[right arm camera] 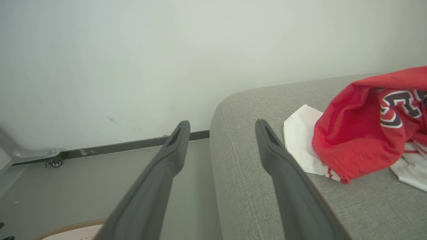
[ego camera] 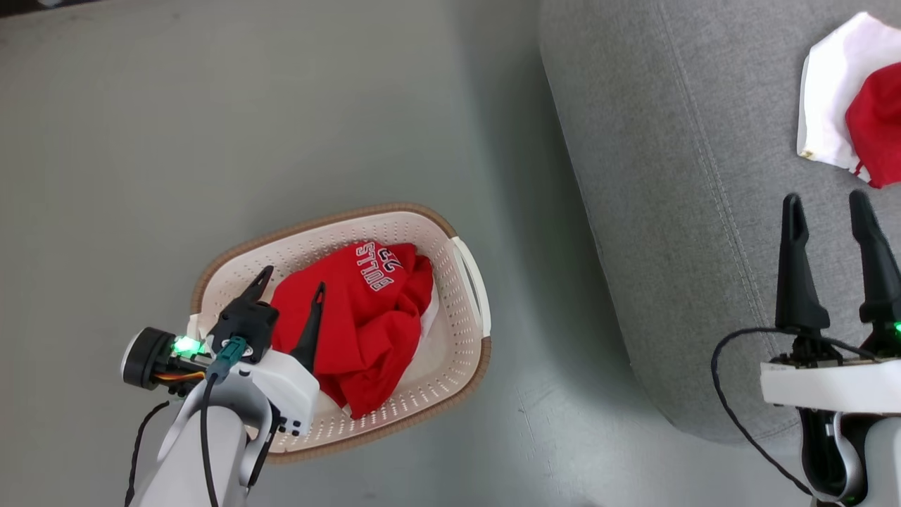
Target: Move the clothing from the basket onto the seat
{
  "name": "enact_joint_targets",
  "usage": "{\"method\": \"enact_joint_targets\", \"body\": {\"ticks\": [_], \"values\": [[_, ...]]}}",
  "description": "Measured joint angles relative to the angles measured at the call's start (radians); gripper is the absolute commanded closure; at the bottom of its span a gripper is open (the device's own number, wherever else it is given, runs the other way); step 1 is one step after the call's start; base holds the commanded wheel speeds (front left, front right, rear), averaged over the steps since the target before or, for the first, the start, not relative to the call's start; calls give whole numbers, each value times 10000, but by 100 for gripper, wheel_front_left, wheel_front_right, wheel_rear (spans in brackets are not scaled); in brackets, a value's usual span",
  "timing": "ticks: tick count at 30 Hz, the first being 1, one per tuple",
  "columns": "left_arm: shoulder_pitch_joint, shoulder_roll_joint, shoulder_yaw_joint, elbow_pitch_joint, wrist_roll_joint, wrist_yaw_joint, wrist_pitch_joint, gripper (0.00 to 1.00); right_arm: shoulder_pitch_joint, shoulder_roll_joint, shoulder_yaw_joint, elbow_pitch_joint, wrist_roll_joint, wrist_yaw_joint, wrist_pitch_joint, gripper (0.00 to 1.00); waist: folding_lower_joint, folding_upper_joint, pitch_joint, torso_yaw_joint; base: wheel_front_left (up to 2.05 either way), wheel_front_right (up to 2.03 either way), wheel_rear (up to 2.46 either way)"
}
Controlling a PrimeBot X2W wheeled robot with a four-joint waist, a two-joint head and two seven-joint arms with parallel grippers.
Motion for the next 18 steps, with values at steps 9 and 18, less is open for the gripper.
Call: {"method": "enact_joint_targets", "body": {"ticks": [9,18], "values": [[-524,142,-148,635,267,-4,77,0,-393,4,107,21,188,0,-228,0,0,0,686,-270,0,0,0],[-804,297,-353,1434,545,4,100,0,-777,2,309,194,456,0,-424,0,0,0,1366,-588,0,0,0]]}}
